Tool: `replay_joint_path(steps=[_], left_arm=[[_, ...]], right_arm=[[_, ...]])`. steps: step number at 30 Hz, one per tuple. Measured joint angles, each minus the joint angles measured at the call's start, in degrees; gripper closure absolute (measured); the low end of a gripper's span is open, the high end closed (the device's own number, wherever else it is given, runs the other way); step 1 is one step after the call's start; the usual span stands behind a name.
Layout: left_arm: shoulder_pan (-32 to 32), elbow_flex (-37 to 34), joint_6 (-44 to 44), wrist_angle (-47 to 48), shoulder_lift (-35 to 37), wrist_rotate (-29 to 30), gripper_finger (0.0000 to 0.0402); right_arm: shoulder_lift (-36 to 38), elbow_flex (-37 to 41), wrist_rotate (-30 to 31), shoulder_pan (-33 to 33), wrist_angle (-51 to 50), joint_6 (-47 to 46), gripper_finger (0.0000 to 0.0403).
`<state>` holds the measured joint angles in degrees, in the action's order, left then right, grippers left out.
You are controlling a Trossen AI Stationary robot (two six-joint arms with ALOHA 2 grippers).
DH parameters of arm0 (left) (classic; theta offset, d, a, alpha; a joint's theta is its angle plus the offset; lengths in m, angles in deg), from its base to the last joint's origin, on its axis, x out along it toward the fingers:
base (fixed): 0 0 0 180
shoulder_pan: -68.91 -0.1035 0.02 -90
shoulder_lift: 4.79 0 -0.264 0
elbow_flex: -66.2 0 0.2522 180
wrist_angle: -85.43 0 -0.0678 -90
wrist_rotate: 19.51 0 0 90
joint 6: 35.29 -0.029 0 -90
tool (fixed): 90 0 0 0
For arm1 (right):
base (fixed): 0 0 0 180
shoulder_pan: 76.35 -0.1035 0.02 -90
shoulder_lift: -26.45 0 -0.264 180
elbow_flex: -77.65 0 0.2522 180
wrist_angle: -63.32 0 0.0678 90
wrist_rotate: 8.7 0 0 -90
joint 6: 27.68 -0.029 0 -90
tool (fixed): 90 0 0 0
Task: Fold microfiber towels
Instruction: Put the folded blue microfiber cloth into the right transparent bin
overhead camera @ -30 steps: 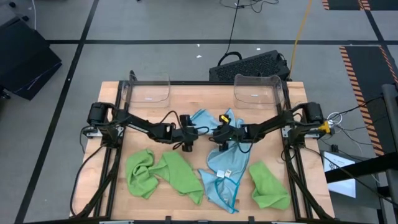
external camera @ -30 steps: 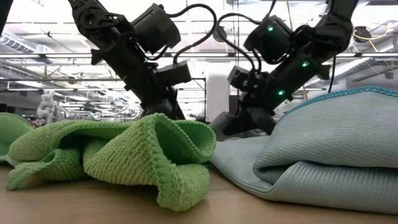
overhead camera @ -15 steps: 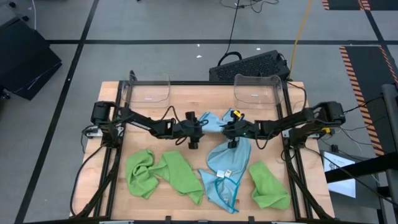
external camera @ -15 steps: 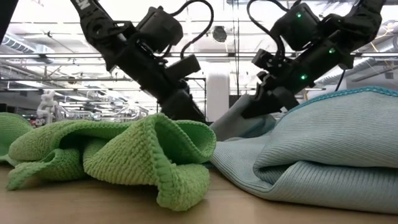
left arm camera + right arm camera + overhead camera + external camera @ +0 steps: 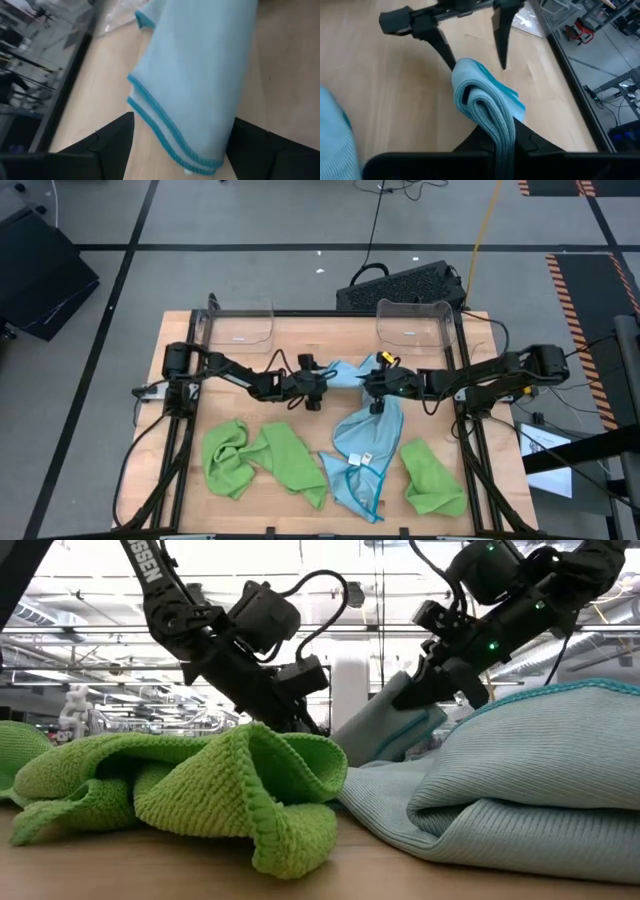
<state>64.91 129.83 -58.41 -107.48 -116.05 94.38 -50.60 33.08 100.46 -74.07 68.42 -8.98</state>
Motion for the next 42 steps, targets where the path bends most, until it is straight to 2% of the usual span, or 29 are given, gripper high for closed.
replay_joint_path(steps=[3,6,9,14,19,23,27,33,42], left_arm=[[-0.5,0.0,0.7,-0.5,0.0,-2.5,0.0121],[-0.6,0.0,0.5,-1.4,0.0,-2.9,0.0147],[-0.9,0.0,-0.5,-3.0,0.0,-3.9,0.0196],[-3.6,0.1,-0.4,-1.8,-1.1,-10.5,0.0295],[-5.4,0.1,0.4,0.1,-2.4,-11.5,0.0384],[-5.3,0.0,1.8,-0.9,-1.7,-10.4,0.0386],[-4.6,0.0,2.4,-0.9,0.1,-7.2,0.0389],[-4.4,0.0,4.4,0.0,1.0,-6.0,0.0389],[-4.0,0.0,7.2,0.9,1.0,-7.4,0.0389]], right_arm=[[1.3,0.0,0.0,0.4,-0.6,0.0,0.0397],[2.0,0.0,-0.2,0.7,-1.1,-0.1,0.0397],[1.9,0.0,-1.9,1.2,-1.3,-0.8,0.0397],[1.9,0.0,-2.9,1.6,-1.2,-1.7,0.0397],[1.9,0.0,-2.9,1.5,-2.2,-2.2,0.0397],[1.9,0.0,-2.9,1.5,-4.0,-4.4,0.0394],[1.9,0.0,-2.6,1.5,-4.7,-7.9,0.037],[1.9,-0.1,0.4,1.5,-9.2,-17.6,0.0297],[2.2,-0.1,0.3,-2.2,-27.4,-37.6,0.018]])
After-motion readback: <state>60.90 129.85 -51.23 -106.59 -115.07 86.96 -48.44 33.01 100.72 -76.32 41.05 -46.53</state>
